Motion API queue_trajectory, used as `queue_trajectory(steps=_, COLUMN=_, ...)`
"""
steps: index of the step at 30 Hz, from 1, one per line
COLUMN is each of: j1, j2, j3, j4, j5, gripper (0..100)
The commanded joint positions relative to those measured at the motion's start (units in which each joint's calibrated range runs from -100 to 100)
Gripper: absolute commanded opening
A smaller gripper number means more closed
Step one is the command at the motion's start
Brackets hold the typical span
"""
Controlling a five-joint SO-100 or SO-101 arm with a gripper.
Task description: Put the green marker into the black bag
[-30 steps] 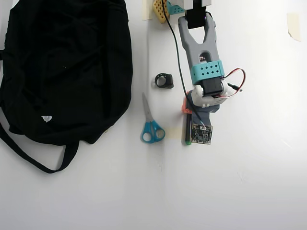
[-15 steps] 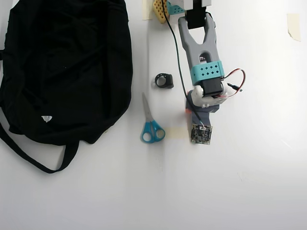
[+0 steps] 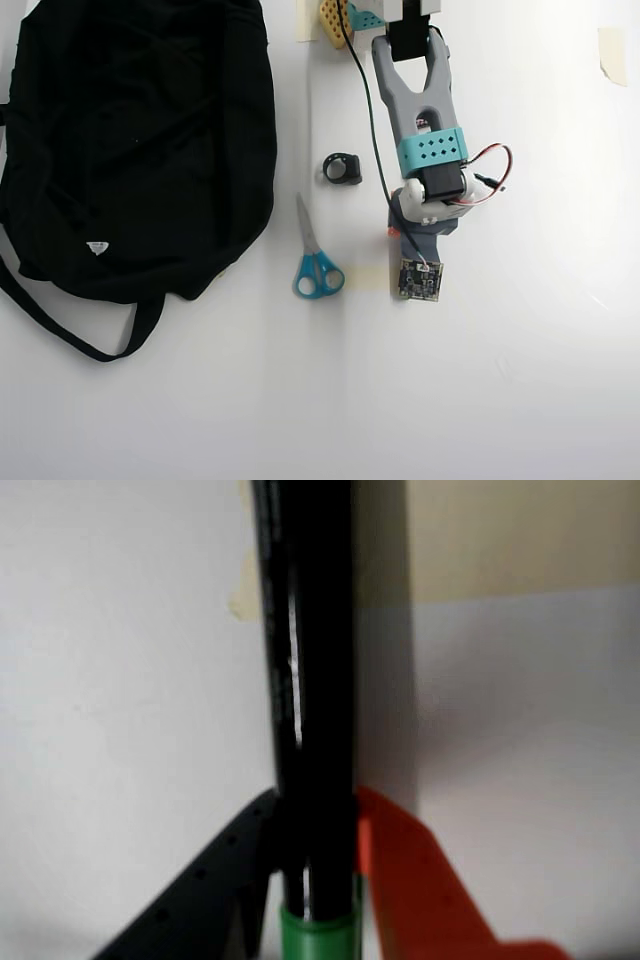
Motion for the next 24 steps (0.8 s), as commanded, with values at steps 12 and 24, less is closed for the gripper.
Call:
queue_trajectory(steps=12, j1=0.39, j2=-1.47, j3=-1.84, j4=-0.83, j5=-0.09, gripper=2)
queue_trajectory(steps=24, j1=0.62, j2=-1.55, j3=-4.36, j4=-0.32, j5=-0.09, gripper=2)
